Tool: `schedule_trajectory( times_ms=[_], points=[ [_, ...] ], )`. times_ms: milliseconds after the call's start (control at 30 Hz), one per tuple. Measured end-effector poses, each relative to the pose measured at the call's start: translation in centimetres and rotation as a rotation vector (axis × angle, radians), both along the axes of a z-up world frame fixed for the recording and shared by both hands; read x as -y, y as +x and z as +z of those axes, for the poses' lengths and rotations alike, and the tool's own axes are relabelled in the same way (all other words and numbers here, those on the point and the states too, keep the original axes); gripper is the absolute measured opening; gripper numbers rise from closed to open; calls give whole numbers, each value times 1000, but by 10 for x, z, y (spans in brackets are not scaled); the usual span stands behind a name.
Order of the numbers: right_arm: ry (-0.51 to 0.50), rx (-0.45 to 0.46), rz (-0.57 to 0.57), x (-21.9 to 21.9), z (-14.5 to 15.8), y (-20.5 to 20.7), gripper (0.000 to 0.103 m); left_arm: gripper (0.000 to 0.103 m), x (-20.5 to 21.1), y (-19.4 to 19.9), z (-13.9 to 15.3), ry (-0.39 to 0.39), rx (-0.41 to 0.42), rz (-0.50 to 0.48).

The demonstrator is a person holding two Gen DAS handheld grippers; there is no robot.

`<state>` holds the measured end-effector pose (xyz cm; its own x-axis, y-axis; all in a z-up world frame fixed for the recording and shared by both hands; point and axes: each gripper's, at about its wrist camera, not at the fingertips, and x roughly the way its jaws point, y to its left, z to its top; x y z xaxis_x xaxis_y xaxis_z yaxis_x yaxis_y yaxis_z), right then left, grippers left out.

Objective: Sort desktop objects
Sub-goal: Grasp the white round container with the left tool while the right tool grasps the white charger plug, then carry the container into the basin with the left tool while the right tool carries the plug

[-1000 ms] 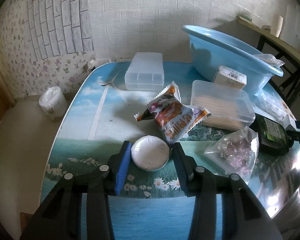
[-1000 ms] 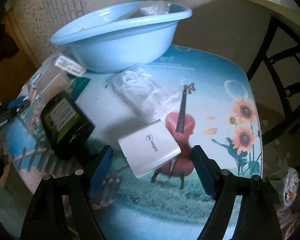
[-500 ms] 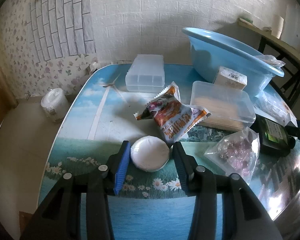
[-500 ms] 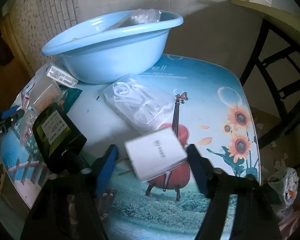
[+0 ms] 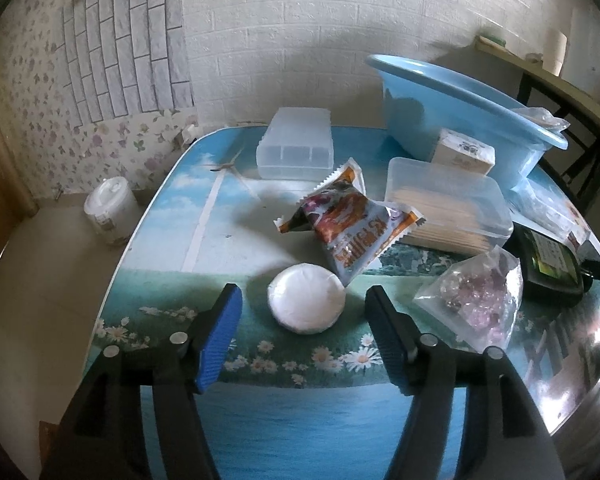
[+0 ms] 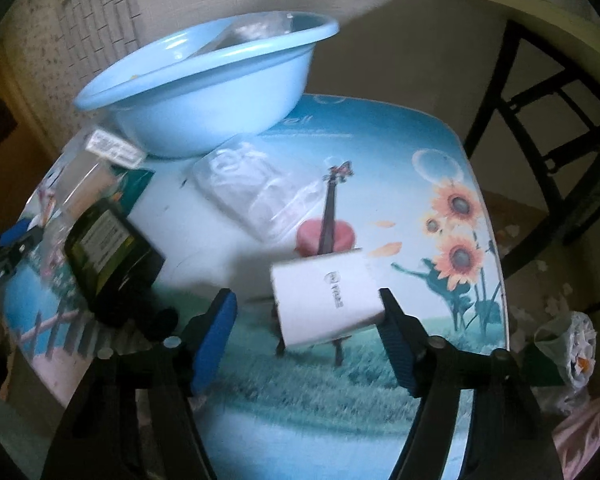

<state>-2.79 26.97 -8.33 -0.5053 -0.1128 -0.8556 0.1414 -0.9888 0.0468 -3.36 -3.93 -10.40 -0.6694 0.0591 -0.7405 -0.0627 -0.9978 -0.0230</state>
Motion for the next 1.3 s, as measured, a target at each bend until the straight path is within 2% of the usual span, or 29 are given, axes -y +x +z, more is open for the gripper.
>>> schedule_trajectory(
  times_ms=[500,600,667,867,933,1167,1300],
  points=[
    [6,-75,2,-3,-8,-12,71,62,-4,-5,-2,-1,-18,14],
    [6,-77,5,-3,-7,-13,67,51,-7,-7,-2,4,-20,3],
    [1,-78,-1,-5,-5,-13,57,50,-9,-7,-1,-4,-23,1],
    [-35,-36,-7,-5,-1,-15,57,40,-11,-9,0,-3,-15,2],
    [-50,-14,-8,-3,3,-15,57,38,-10,-9,3,13,-4,-6],
    [-73,-34,-1,5,22,-13,57,38,-13,-5,19,33,-35,-23],
    [-80,-66,16,10,39,-12,56,38,-17,-1,48,57,-99,-46]
  ],
)
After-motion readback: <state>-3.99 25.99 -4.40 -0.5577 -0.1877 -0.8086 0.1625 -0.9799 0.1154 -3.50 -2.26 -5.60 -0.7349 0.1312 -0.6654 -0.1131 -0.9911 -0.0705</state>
